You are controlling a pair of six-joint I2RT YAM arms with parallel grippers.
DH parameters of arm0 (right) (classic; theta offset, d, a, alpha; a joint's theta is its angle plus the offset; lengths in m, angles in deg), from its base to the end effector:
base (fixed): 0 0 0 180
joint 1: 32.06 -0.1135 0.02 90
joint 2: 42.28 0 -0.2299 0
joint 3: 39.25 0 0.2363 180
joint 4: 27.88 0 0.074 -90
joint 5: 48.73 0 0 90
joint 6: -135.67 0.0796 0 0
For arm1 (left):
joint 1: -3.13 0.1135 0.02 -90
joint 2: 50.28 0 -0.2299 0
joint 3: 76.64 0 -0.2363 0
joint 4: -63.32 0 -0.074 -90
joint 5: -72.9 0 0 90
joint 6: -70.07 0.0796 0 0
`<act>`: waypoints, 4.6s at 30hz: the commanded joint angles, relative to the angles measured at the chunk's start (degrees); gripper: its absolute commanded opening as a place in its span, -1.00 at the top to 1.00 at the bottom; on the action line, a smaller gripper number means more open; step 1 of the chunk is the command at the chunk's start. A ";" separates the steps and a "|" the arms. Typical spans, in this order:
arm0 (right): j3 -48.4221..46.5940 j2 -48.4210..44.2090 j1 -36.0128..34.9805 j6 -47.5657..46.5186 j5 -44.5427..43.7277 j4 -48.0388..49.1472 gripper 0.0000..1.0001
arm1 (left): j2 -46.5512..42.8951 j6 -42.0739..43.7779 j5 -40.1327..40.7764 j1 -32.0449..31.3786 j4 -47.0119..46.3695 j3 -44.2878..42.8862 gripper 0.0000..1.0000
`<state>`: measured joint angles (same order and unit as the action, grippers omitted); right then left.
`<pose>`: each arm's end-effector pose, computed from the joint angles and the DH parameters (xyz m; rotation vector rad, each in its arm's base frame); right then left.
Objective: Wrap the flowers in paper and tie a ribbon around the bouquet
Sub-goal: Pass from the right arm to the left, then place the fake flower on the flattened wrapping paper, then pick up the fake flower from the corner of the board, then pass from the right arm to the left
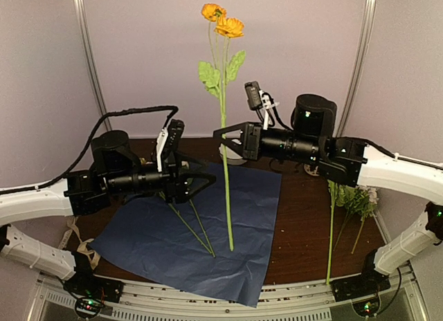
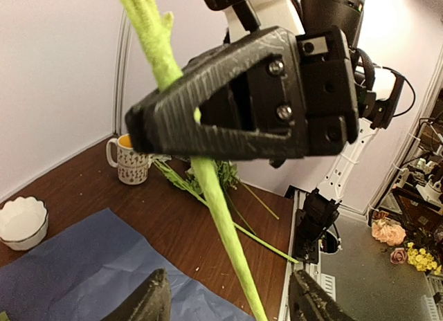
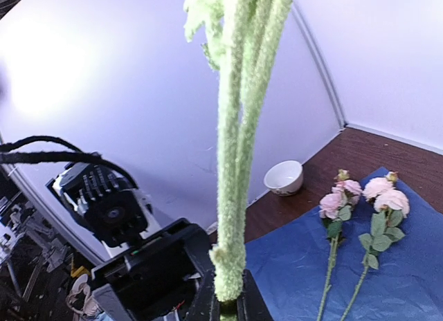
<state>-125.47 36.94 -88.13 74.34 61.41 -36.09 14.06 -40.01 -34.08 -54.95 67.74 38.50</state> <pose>0.1783 0.3142 0.3650 -0.7140 1.6371 1.3919 0.1423 -0.2725 0.3127 0.8152 1.6042 -1.2560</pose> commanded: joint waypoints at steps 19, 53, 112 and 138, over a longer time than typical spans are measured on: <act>-4.70 4.54 -3.96 0.09 2.36 2.99 1.00 | 2.60 -5.92 -0.89 -0.18 -12.30 1.69 1.00; 2.86 -6.09 8.54 -0.28 -25.80 -26.59 -0.46 | 22.92 -46.99 3.36 21.80 -8.16 15.69 1.00; 23.75 5.46 48.26 -6.22 -15.01 -46.41 1.00 | 15.33 -18.77 8.66 21.25 22.80 -0.30 -0.74; 9.05 -20.42 14.40 2.44 -2.58 -10.09 1.00 | 2.02 -2.40 -8.76 3.50 -5.25 -3.55 -0.63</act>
<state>-114.01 12.18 -66.10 74.21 55.09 -59.39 15.06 -46.61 -39.69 -48.33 71.90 38.13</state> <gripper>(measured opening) 0.034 0.817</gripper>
